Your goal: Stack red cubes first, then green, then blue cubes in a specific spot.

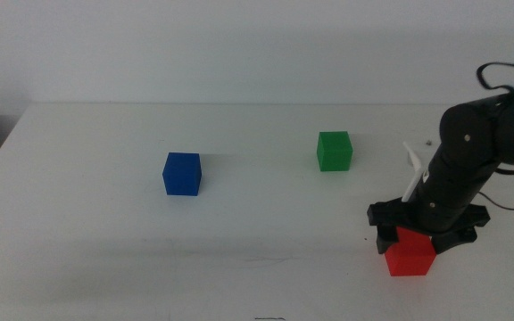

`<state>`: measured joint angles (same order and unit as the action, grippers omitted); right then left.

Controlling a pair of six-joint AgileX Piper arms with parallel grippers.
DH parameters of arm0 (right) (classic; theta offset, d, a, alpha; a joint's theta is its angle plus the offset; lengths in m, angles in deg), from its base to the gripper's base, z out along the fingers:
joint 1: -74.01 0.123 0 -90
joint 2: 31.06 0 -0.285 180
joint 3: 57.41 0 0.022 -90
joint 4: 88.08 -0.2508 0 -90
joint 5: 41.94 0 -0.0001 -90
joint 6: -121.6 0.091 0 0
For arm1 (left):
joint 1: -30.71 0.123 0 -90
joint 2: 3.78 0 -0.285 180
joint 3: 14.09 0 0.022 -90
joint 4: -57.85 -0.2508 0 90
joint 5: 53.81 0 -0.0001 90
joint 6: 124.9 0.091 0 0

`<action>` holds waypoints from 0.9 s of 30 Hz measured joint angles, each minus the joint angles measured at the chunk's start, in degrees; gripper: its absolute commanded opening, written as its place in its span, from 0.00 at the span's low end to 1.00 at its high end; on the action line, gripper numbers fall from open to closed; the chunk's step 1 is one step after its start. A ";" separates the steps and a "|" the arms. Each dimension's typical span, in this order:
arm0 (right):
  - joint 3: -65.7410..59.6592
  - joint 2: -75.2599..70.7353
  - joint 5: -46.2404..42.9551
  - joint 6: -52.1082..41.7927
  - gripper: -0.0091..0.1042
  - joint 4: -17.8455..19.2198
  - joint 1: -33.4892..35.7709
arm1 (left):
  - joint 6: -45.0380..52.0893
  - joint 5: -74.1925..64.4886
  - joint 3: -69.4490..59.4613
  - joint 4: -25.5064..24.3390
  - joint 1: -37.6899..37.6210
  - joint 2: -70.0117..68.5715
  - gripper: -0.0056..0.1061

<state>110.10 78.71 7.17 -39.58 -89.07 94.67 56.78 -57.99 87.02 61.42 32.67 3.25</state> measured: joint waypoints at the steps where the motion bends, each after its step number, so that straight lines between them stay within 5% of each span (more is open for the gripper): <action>1: -0.01 0.68 -0.32 0.00 0.63 0.00 0.00 | 0.00 0.00 0.00 0.00 0.00 0.00 0.72; 6: 0.12 2.64 -1.08 0.68 0.07 1.48 0.00 | 0.00 0.00 0.00 0.00 0.00 0.00 0.72; 19: 16.95 4.53 7.54 14.36 0.07 9.03 12.77 | 0.00 0.00 0.00 0.00 0.00 0.00 0.72; 27: 34.50 18.06 16.43 19.58 0.07 8.82 21.34 | 0.00 0.00 0.00 0.00 0.00 0.00 0.72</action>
<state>144.60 96.77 23.60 -20.00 -80.25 116.01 56.78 -57.99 87.02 61.42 32.67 3.25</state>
